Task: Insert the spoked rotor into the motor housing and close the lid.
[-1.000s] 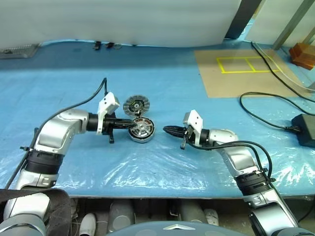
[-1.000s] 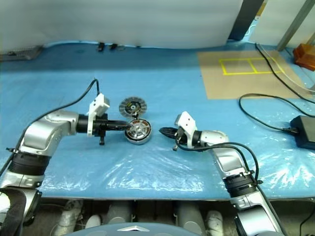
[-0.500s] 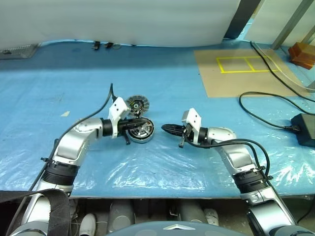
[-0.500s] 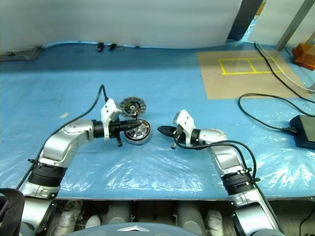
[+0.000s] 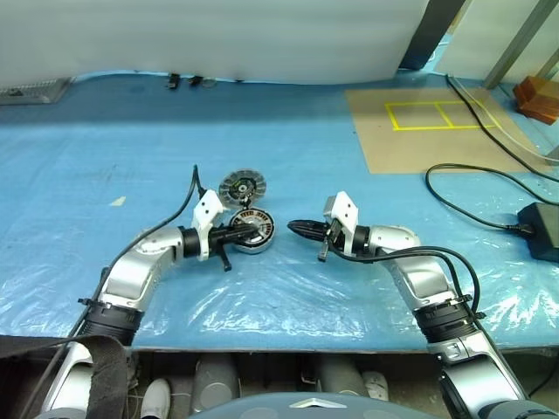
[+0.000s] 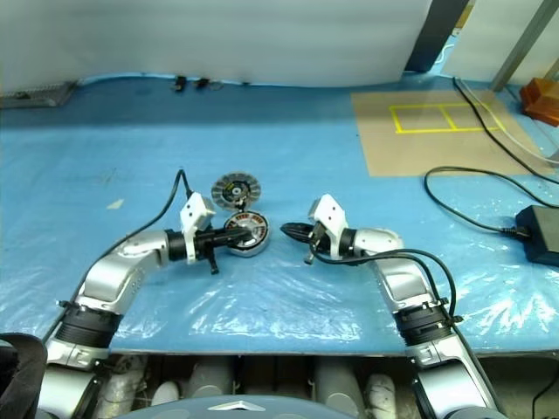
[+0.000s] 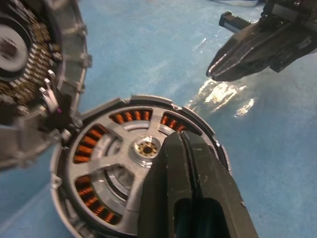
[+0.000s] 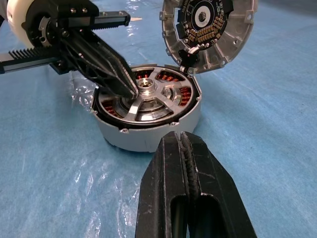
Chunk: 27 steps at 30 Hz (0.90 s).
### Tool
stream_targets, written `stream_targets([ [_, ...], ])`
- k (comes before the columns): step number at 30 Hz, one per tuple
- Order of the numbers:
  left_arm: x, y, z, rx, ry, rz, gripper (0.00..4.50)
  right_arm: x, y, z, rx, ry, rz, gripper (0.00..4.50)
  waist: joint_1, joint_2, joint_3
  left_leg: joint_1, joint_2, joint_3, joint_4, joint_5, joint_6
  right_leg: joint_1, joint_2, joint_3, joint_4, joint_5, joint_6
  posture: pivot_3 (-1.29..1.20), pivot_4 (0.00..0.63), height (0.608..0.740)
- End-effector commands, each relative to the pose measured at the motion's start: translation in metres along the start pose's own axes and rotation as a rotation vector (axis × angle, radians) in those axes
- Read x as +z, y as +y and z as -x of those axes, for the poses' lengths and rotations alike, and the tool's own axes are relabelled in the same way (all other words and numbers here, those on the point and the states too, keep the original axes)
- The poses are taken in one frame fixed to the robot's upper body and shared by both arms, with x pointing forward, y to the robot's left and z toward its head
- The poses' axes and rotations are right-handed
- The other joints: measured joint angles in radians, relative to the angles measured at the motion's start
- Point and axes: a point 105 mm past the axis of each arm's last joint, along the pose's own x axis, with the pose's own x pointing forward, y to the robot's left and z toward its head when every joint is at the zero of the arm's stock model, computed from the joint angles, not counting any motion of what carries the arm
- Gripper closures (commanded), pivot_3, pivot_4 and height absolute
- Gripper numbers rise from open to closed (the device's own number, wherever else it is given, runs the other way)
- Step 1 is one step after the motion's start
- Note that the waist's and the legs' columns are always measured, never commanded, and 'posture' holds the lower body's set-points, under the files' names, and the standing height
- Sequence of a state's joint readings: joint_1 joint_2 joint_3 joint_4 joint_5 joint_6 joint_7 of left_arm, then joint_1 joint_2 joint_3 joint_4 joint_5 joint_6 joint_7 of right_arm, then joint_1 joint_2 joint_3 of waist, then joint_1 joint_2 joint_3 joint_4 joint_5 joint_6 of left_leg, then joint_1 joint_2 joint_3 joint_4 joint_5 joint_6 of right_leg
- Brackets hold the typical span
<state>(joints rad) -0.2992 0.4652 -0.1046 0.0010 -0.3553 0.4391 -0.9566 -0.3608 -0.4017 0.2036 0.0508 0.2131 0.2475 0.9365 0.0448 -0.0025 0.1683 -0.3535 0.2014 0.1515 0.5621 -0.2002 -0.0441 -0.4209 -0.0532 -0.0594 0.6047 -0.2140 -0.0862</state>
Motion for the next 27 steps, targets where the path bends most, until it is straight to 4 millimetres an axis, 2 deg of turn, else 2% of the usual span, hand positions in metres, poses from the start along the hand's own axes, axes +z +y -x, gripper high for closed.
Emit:
stream_targets([
  [1,-0.002,0.002,0.01,0.016,0.007,0.0,4.47,0.012,-0.004,0.002,-0.01,-0.039,0.032,4.5,-0.001,0.0,0.0,0.0,0.0,0.0,0.0,0.0,0.0,0.0,0.0,0.0,0.0,0.0,0.0,0.0,0.15,0.74],
  [4,-0.006,0.007,0.011,0.048,0.027,-0.027,4.47,0.012,-0.005,0.002,-0.008,-0.038,0.034,4.5,0.0,0.0,0.0,0.0,0.0,0.0,0.0,-0.001,0.001,0.0,0.0,0.0,0.0,0.0,0.0,0.0,0.15,0.74],
  [12,0.019,0.007,0.006,0.044,-0.109,-0.001,4.47,0.012,-0.006,0.002,-0.004,-0.037,0.035,4.5,0.0,0.0,0.0,0.001,0.0,0.0,0.001,-0.003,0.002,0.0,0.0,0.0,0.0,0.0,0.0,0.0,0.15,0.74],
  [18,0.034,0.01,0.026,0.054,-0.192,-0.012,4.47,0.01,-0.005,0.001,-0.002,-0.035,0.032,4.5,-0.003,0.0,0.0,0.0,0.0,0.0,0.0,-0.003,0.002,0.0,0.0,0.0,0.0,0.0,0.0,0.0,0.15,0.74],
  [23,0.014,0.021,0.057,0.144,-0.14,-0.005,4.47,0.012,-0.005,0.0,0.001,-0.041,0.033,4.5,-0.004,0.0,0.0,0.001,0.0,0.001,0.0,-0.003,0.002,0.0,0.0,0.0,0.0,0.0,0.0,0.0,0.15,0.74],
  [27,0.001,0.037,0.068,0.243,-0.106,-0.002,4.47,0.015,-0.004,0.0,0.006,-0.047,0.035,4.5,0.004,0.0,0.0,0.002,0.0,0.0,0.0,-0.003,0.002,-0.001,0.0,0.0,0.0,0.0,0.0,0.0,0.15,0.74],
])
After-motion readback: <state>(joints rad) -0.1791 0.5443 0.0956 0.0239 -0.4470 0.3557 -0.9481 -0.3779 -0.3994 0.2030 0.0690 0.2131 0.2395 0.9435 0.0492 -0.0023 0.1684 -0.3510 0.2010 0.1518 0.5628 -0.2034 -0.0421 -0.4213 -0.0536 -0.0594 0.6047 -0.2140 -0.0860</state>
